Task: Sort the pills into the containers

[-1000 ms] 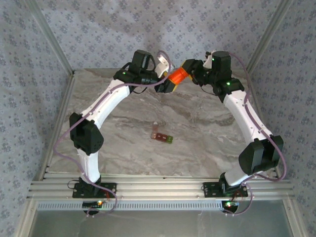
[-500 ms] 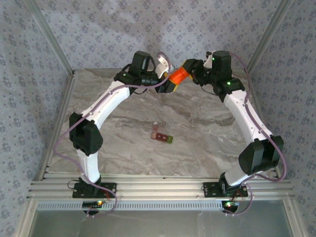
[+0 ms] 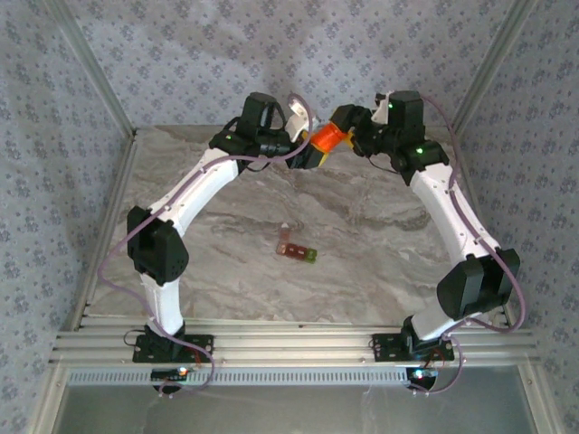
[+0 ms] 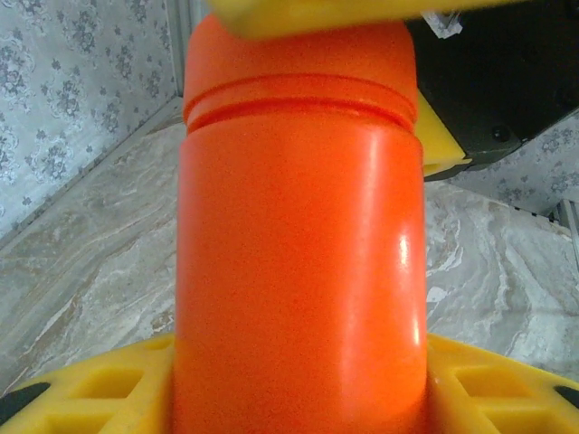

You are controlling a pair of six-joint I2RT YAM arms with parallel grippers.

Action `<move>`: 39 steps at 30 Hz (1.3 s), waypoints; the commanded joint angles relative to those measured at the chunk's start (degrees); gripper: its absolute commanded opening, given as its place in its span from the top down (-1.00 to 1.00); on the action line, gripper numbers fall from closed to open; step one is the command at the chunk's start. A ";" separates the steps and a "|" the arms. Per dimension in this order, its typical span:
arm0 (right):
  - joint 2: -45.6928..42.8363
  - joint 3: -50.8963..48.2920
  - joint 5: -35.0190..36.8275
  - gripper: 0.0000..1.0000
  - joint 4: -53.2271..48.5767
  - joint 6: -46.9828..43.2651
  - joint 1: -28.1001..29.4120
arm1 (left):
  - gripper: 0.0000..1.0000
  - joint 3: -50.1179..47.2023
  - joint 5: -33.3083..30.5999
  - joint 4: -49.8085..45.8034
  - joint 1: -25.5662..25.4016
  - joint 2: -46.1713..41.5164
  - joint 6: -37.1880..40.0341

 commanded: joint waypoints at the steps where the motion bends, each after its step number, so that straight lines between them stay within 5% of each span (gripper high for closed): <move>1: 0.02 2.76 -6.05 -0.47 -1.94 -0.21 0.26 | 1.00 0.61 2.17 5.50 -0.28 -2.07 -2.00; 11: -1.41 6.40 -9.93 -0.69 -4.17 -5.18 -8.77 | 1.00 1.09 7.55 7.67 1.28 -2.15 -6.18; 18: 1.07 8.45 -26.24 -0.68 1.64 -14.51 -14.12 | 1.00 5.04 16.24 7.14 2.39 -0.46 -10.86; 23: 2.90 11.54 -34.07 -0.68 0.01 -24.44 -14.24 | 1.00 9.44 19.79 2.86 2.39 1.73 -11.47; 39: 8.28 17.51 -40.66 -0.57 -0.06 -24.98 -10.06 | 1.00 11.29 21.34 1.17 2.22 2.95 -10.97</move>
